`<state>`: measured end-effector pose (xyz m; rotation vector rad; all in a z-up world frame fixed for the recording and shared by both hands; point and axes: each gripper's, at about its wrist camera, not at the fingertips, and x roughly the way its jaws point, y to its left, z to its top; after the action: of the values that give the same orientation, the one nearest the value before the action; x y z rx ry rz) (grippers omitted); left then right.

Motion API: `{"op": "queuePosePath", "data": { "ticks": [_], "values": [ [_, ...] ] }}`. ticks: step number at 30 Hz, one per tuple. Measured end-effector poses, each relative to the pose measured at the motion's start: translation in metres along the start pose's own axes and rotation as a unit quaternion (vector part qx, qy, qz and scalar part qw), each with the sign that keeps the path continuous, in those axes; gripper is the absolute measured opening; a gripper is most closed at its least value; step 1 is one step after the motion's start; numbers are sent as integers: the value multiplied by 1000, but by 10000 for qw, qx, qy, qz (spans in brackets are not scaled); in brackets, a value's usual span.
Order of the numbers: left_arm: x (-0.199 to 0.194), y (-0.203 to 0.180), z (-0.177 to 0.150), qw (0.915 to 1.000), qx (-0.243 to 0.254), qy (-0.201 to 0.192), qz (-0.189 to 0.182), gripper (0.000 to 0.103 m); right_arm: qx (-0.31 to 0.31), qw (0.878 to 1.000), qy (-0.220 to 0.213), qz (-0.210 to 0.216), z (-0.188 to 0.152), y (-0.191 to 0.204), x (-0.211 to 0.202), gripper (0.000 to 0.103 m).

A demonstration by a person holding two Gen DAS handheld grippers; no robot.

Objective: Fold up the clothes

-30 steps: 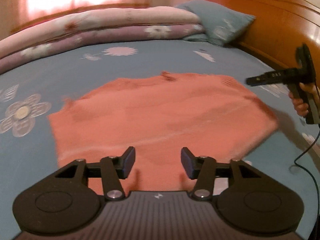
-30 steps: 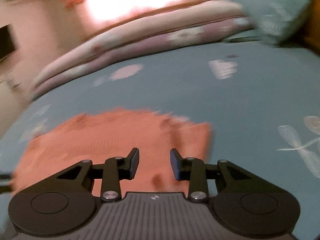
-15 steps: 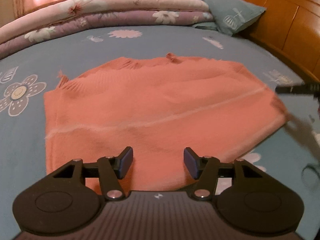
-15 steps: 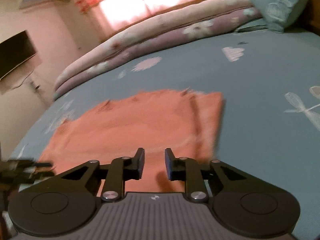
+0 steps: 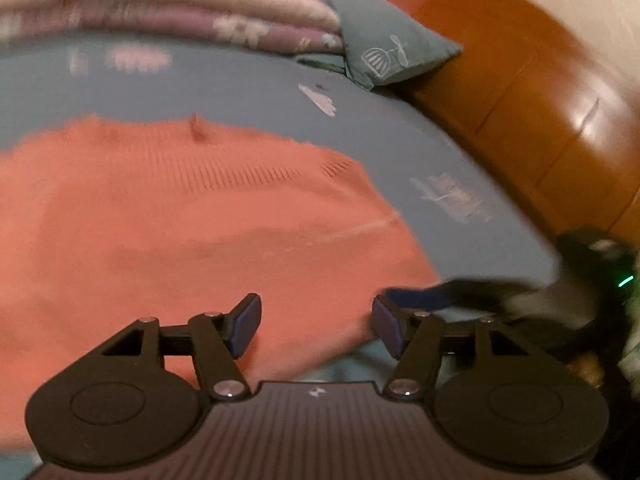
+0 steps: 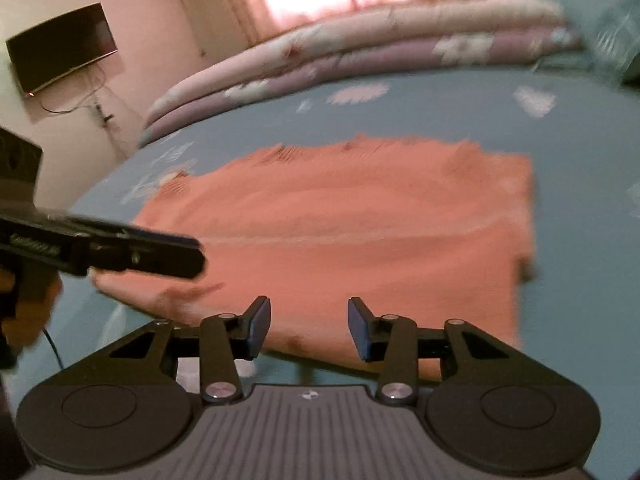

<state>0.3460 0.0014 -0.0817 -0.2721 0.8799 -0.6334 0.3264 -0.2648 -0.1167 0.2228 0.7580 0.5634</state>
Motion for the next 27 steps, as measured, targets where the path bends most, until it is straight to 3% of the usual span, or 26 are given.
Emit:
{"op": "queuePosePath", "data": {
  "ticks": [3, 5, 7, 13, 17, 21, 26, 27],
  "values": [
    [15, 29, -9, 9956, -858, 187, -340, 63, 572, 9975, 172, 390, -9, -16, 16, 56],
    [20, 48, -16, 9921, -1220, 260, -104, 62, 849, 9948, 194, 536, -8, -27, 13, 56],
    [10, 66, -22, 9892, -1443, 146, -193, 60, 1030, 9931, 252, 493, -5, -35, 7, 56],
    [-32, 90, -36, 9864, -1620, -19, 293, 60, 1469, 9883, 346, 238, -5, -42, -15, 56],
    [-47, 72, -26, 9855, -1488, -15, 821, 70, 1038, 9940, 336, 6, 3, -12, -17, 72],
    [-34, 60, -13, 9823, -1867, -69, -123, 75, 831, 9936, 391, 662, 7, 15, -5, 75],
    [5, 56, -12, 9769, -2039, 420, -483, 77, 607, 9908, 513, 1092, 7, 33, 16, 79],
    [10, 60, -14, 9755, -2113, 473, -395, 77, 600, 9903, 532, 1132, 7, 32, 19, 82]
  ]
}}
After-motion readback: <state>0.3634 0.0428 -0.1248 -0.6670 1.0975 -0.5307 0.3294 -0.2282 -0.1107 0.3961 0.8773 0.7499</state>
